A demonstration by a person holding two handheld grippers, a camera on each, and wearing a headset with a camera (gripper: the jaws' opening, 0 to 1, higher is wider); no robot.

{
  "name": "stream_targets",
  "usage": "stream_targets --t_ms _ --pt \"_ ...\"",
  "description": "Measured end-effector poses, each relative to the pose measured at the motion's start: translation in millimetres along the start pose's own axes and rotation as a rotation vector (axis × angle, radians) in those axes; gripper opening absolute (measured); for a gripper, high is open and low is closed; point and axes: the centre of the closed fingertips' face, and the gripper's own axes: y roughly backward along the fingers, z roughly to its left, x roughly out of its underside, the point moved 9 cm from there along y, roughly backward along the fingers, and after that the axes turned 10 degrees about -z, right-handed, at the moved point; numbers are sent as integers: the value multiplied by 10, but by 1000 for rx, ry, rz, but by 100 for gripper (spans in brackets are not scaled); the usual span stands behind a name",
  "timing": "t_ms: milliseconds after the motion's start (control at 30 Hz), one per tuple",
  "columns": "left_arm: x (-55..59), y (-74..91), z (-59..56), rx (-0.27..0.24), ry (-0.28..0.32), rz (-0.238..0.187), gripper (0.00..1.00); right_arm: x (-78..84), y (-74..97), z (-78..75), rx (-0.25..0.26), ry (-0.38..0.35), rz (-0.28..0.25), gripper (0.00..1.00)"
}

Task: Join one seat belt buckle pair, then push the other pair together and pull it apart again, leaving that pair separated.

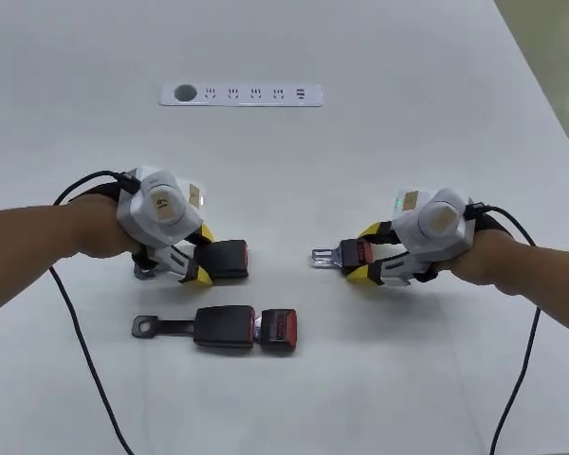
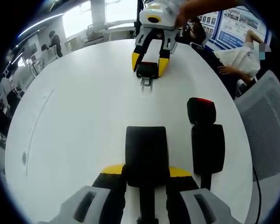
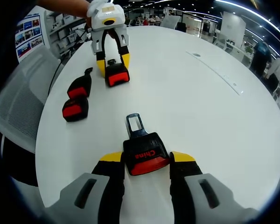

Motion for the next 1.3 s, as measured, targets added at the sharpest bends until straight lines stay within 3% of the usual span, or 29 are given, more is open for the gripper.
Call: stream_targets --t_ms 167,267,333,400,433,500,567,633,733,800,900,1067,1200,1267,1300 --pt "-34 7 -32 7 14 2 36 -3 13 -5 24 -2 9 36" --pt "-48 6 -70 18 26 9 48 -5 18 49 66 -44 -25 38" --pt "-49 25 -79 -5 41 13 59 -13 26 73 95 -93 -57 47" --pt "-79 84 -93 -32 41 1 61 6 48 74 133 -115 -41 61" --pt "-84 113 -86 -41 53 -9 60 6 54 72 141 -126 -42 63" --pt "-82 142 -84 -54 76 -35 62 -30 86 86 180 -163 -98 62" --pt "-68 163 -74 -69 115 -61 66 -60 143 98 218 -182 -108 65" --pt "-66 193 -42 -122 158 -87 71 -34 123 86 248 -217 -133 72" --pt "-112 239 -39 -187 206 -142 77 -62 198 98 327 -185 -109 69" --pt "-91 242 -34 -208 234 -193 83 -63 182 98 368 -217 -160 71" --pt "-120 329 -73 -235 258 -206 93 -114 226 131 426 -223 -182 75" --pt "-127 459 -79 -328 329 -276 99 -186 234 186 500 -283 -247 83" --pt "-99 567 -93 -392 371 -312 100 -258 249 193 545 -277 -268 92" --pt "-56 607 -87 -437 385 -336 100 -293 223 229 556 -268 -277 94" --pt "-69 671 -96 -484 385 -362 100 -305 203 242 561 -265 -277 95"
